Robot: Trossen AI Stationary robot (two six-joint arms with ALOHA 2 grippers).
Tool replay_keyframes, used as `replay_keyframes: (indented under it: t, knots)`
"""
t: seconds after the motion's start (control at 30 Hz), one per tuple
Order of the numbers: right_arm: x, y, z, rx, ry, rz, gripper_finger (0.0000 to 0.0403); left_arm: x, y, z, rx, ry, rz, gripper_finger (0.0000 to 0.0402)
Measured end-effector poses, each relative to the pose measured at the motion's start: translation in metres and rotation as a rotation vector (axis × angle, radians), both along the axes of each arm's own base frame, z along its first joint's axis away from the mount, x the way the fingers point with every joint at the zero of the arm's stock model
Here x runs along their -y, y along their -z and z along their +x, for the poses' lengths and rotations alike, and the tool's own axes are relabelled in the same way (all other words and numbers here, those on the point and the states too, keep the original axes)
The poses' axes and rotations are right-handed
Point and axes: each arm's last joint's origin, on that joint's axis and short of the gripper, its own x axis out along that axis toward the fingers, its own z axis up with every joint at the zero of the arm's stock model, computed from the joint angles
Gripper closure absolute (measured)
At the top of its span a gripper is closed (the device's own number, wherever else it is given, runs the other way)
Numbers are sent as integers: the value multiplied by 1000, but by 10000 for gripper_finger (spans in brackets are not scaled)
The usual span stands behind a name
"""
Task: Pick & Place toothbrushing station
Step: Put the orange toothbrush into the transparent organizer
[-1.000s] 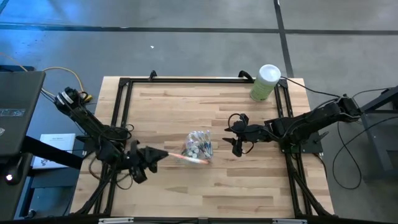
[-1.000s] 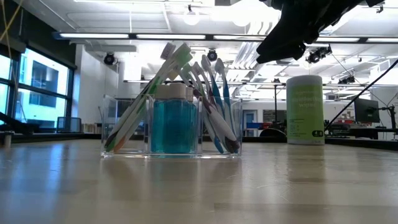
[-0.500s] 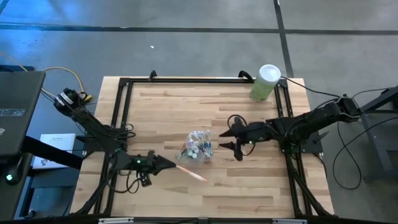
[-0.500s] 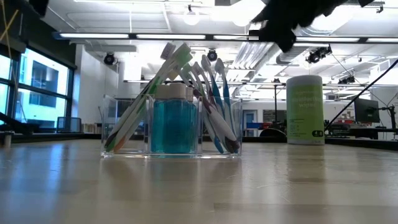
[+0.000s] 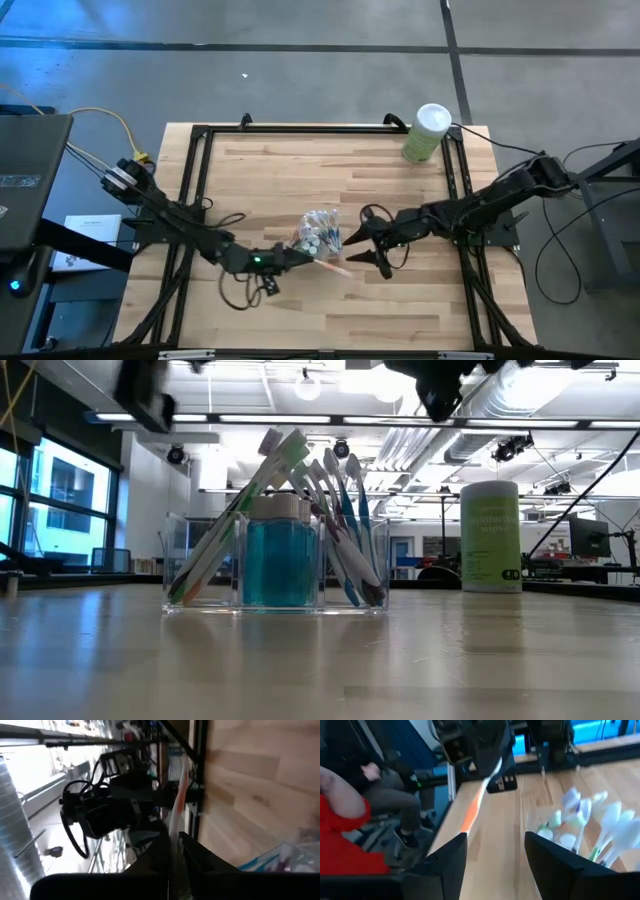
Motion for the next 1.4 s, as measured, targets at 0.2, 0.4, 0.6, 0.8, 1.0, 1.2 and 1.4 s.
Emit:
replay_keyframes:
  t: [0.2,0.4,0.6,0.8,1.0,1.2,1.4]
  knots:
    - [-3,14,9,-24,-29,-10,212,8,8,28,-28,-84,55,387]
    - [-7,24,14,-67,-106,16,212,9,6,38,-23,-103,52,387]
    - [-11,26,12,-91,-128,29,212,7,5,40,-20,-110,44,387]
    - [-11,27,12,-95,-110,20,237,7,5,40,-18,-110,27,387]
    - [-10,28,12,-98,-93,1,331,7,5,39,-20,-124,28,387]
    - [-10,28,12,-98,-101,-13,376,8,5,39,-18,-119,27,385]
    - [-9,29,12,-99,-87,-31,375,8,5,39,-9,-120,-44,355]
